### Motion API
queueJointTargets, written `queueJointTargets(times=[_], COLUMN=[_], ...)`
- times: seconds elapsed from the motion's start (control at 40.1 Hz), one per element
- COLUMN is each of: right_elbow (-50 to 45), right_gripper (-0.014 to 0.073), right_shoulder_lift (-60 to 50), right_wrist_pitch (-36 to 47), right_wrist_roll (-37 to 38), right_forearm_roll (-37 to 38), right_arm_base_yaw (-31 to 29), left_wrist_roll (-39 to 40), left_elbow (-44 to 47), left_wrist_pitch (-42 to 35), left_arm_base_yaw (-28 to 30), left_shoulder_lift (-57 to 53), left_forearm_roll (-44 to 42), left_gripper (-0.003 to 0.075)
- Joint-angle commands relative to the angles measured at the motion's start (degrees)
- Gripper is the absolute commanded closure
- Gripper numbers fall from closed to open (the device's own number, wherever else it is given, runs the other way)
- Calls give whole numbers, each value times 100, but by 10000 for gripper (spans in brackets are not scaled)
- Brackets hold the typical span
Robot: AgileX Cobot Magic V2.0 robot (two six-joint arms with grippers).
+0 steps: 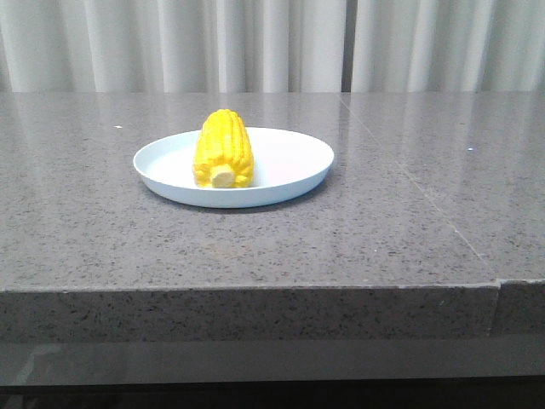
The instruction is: Place corn on plate with both arms
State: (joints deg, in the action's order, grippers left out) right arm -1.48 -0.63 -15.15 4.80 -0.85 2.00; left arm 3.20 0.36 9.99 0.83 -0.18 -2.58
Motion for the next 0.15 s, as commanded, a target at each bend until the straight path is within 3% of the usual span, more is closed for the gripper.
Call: queueJointTargets(times=[0.0,0.125], right_elbow=[88,88], right_gripper=[685,685], right_shoulder_lift=[-64,-64], right_wrist_pitch=[453,453], right_wrist_roll=[-55,-55], right_forearm_roll=[43,43], right_arm_base_yaw=[-36,-36], left_wrist_roll=[0,0], left_elbow=[11,11], left_wrist_pitch=[-506,-506], left_arm_base_yaw=[-1,-1], left_shoulder_lift=[-112,-112], left_forearm_roll=[44,44], left_gripper=[741,741])
